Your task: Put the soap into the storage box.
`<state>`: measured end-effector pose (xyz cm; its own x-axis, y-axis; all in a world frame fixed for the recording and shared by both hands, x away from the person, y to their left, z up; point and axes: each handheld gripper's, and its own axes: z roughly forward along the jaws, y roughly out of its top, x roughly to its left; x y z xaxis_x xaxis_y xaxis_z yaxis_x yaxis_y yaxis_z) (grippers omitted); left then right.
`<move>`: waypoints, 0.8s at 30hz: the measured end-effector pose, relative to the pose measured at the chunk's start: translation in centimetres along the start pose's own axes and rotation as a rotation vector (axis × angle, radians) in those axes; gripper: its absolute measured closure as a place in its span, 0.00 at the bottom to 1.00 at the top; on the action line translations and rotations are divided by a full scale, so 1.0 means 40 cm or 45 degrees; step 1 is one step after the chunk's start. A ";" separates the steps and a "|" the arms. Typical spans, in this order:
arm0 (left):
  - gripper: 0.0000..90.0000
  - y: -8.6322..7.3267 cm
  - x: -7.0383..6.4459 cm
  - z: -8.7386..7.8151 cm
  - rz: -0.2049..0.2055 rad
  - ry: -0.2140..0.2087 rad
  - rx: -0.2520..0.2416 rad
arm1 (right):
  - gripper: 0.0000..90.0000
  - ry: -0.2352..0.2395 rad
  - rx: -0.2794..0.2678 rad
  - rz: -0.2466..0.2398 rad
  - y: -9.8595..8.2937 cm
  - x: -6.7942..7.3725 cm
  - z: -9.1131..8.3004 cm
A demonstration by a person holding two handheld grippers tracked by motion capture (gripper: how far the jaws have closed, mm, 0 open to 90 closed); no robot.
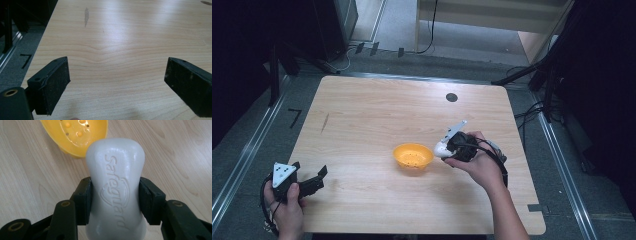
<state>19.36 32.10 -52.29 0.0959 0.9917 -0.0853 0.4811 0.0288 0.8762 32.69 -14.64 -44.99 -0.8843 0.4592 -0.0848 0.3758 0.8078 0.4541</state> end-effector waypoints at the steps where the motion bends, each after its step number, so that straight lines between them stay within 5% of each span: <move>1: 0.08 0.000 0.000 0.000 0.000 0.000 0.001 | 0.57 0.000 0.000 0.000 0.000 0.000 0.000; 24: 0.08 0.001 0.001 0.001 -0.004 -0.004 0.007 | 0.57 0.020 -0.019 -0.137 0.105 0.035 0.014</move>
<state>19.39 32.14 -52.28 0.0971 0.9912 -0.0900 0.4860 0.0317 0.8734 33.19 -10.39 -43.69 -0.9235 0.3643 -0.1201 0.2745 0.8463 0.4565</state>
